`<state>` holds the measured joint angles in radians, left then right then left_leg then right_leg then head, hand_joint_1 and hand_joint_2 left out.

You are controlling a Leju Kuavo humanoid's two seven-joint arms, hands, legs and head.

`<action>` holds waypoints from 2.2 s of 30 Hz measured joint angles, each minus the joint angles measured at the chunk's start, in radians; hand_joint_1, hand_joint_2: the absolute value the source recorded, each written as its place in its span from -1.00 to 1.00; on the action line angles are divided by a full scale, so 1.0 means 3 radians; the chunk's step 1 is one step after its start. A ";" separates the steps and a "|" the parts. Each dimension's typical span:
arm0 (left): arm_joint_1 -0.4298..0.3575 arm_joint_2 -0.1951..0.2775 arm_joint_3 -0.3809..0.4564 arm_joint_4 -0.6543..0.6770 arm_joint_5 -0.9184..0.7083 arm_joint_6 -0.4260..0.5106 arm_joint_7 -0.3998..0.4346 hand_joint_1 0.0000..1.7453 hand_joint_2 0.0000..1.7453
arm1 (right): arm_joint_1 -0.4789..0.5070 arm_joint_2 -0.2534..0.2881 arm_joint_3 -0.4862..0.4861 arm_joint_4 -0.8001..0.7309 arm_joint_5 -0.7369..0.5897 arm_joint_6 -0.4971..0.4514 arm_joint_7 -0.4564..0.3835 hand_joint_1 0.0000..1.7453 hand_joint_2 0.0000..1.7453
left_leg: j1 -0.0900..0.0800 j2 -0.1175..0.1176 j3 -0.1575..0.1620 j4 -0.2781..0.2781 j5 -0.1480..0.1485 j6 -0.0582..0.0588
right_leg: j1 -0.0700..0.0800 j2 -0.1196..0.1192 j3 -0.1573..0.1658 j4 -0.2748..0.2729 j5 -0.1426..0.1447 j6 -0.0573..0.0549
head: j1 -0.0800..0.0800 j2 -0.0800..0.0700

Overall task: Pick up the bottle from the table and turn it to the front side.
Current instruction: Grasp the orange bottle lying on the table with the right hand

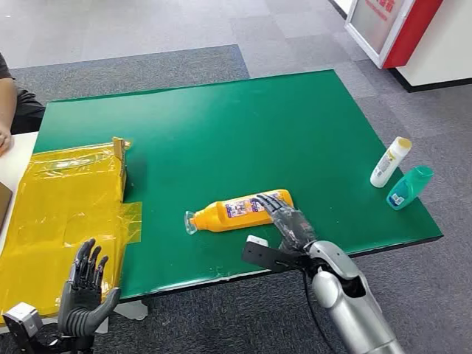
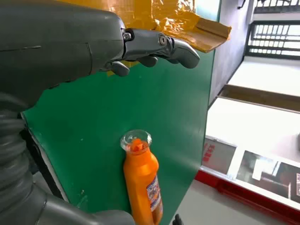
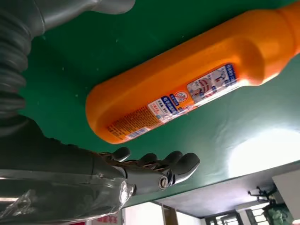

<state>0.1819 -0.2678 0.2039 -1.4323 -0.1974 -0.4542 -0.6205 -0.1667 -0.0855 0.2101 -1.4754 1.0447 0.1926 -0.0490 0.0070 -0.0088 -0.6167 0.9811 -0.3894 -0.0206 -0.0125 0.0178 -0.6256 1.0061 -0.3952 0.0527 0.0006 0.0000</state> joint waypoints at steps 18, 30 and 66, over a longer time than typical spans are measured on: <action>-0.0105 0.0224 -0.0262 0.0193 0.0084 0.0128 0.0028 -1.00 1.00 | -0.1258 -0.0328 0.0745 0.1260 0.0031 0.0458 0.0220 -1.00 1.00 | 0.0001 -0.0001 -0.0003 0.0000 0.0003 -0.0001 | 0.0000 -0.0001 -0.0002 0.0001 0.0000 0.0000 | 0.0000 0.0000; -0.0191 0.0324 -0.0367 0.0338 0.0107 0.0146 -0.0025 -1.00 1.00 | -0.1644 -0.0375 0.1147 0.1942 -0.0231 0.0736 0.0154 0.16 1.00 | 0.0001 -0.0002 -0.0002 0.0000 0.0003 -0.0001 | 0.0001 -0.0001 -0.0003 0.0001 0.0000 0.0000 | -0.0001 0.0000; -0.0143 0.0331 -0.0466 0.0216 0.0319 0.0021 0.0039 -1.00 1.00 | -0.0544 -0.0208 0.0776 0.0614 -0.1339 -0.0211 -0.0309 1.00 1.00 | 0.0005 -0.0006 -0.0002 -0.0001 -0.0003 -0.0008 | 0.0006 -0.0004 -0.0005 0.0001 -0.0006 -0.0007 | -0.0002 0.0000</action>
<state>0.1389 -0.1686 0.0640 -1.3675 -0.1017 -0.4480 -0.6087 -0.3299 -0.1478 0.4428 -1.2911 0.6430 0.1294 -0.1418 0.0084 -0.0106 -0.6174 0.9810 -0.3904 -0.0231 -0.0109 0.0166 -0.6272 1.0065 -0.3970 0.0507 0.0001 0.0000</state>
